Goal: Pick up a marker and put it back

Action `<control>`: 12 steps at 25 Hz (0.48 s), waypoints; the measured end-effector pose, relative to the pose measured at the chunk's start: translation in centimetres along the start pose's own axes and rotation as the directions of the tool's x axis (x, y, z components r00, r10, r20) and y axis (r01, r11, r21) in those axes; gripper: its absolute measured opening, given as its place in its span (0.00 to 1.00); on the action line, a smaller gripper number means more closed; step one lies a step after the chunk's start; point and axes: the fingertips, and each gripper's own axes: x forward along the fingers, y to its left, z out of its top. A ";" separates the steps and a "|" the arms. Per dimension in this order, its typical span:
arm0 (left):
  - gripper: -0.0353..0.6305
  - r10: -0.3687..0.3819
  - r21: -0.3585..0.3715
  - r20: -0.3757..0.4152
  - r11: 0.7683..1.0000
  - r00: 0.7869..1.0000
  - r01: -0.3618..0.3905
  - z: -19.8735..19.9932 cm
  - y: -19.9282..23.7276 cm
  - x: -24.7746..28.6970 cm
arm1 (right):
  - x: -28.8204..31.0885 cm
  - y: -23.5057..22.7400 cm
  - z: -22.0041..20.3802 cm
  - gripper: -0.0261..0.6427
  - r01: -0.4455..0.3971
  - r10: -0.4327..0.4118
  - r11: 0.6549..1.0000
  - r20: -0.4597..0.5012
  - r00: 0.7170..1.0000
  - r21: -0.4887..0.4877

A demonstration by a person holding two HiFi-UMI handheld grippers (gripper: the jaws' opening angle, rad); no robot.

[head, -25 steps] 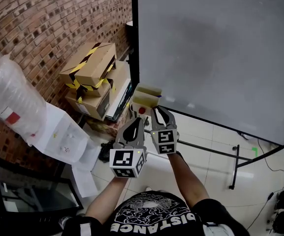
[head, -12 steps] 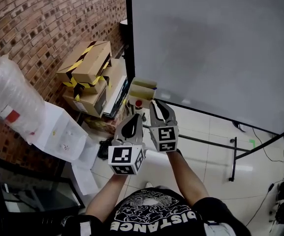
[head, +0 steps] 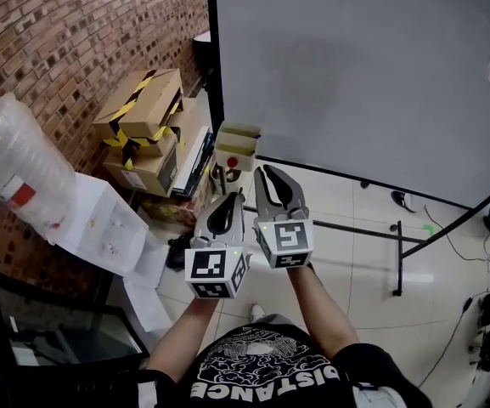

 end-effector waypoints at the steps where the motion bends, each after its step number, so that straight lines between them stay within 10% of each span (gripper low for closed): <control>1: 0.06 -0.001 0.001 0.002 1.000 1.000 0.001 0.1 -0.1 -0.5 | -0.6 0.3 0.5 0.09 0.001 -0.001 1.000 0.004 1.000 -0.003; 12: 0.06 -0.006 0.009 0.021 1.000 1.000 0.006 0.4 -1.6 -6.0 | -7.8 4.5 3.6 0.04 0.010 -0.009 1.000 0.038 0.999 -0.027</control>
